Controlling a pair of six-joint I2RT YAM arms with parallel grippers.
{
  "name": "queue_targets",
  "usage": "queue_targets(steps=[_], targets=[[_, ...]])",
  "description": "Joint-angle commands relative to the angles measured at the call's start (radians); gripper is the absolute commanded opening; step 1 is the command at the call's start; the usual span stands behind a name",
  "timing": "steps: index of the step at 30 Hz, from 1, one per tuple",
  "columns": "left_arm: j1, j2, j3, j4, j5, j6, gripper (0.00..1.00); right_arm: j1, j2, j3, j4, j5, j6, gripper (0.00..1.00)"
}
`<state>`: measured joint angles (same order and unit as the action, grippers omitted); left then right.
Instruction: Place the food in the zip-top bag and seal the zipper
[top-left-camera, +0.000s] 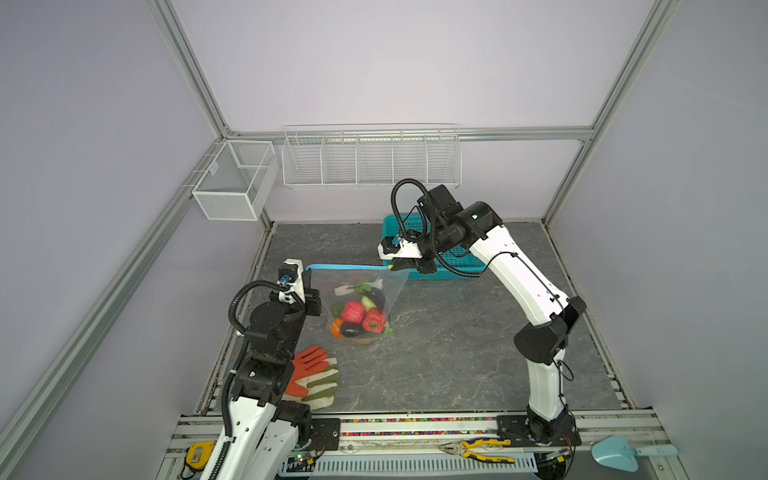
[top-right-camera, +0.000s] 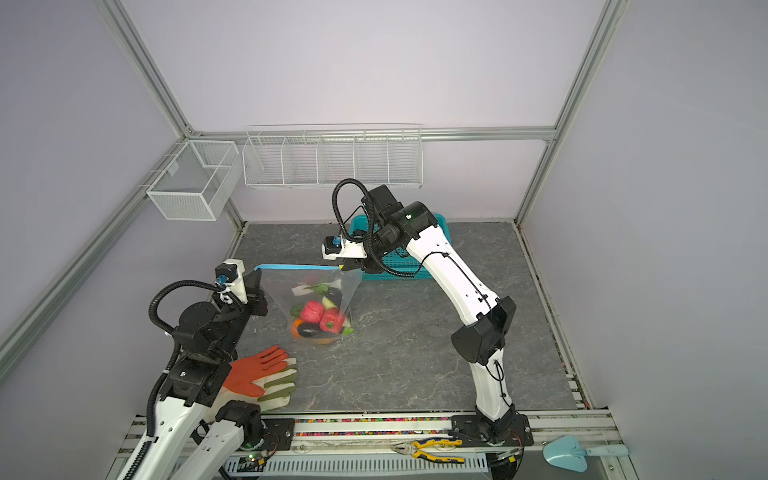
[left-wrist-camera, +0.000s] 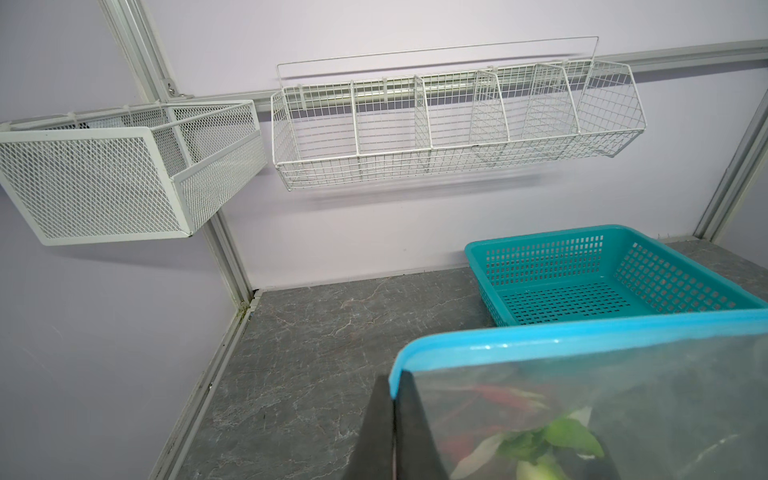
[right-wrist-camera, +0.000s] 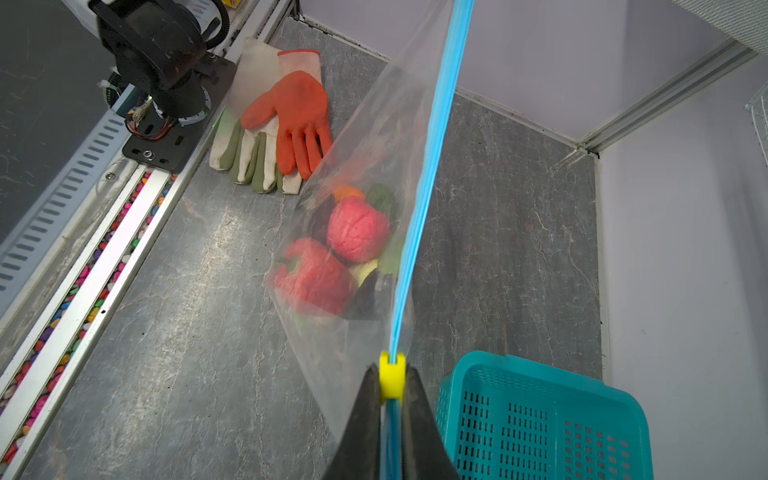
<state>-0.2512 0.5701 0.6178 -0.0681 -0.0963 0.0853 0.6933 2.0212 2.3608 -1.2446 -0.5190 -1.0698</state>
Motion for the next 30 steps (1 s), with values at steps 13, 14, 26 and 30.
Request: queue_targets(steps=[13,14,26,30], targets=[[0.010,-0.002,0.003,0.013,-0.139,-0.110,0.00,-0.033,-0.053,-0.022,-0.060,0.027,0.031,0.06],[0.010,-0.003,0.008,0.008,-0.147,-0.114,0.00,-0.034,-0.056,-0.026,-0.058,0.026,0.031,0.06],[0.011,0.026,0.042,-0.047,-0.209,-0.188,0.00,-0.057,-0.074,-0.061,-0.053,0.030,0.031,0.06],[0.012,0.032,0.054,-0.061,-0.206,-0.189,0.00,-0.062,-0.076,-0.067,-0.051,0.033,0.031,0.06]])
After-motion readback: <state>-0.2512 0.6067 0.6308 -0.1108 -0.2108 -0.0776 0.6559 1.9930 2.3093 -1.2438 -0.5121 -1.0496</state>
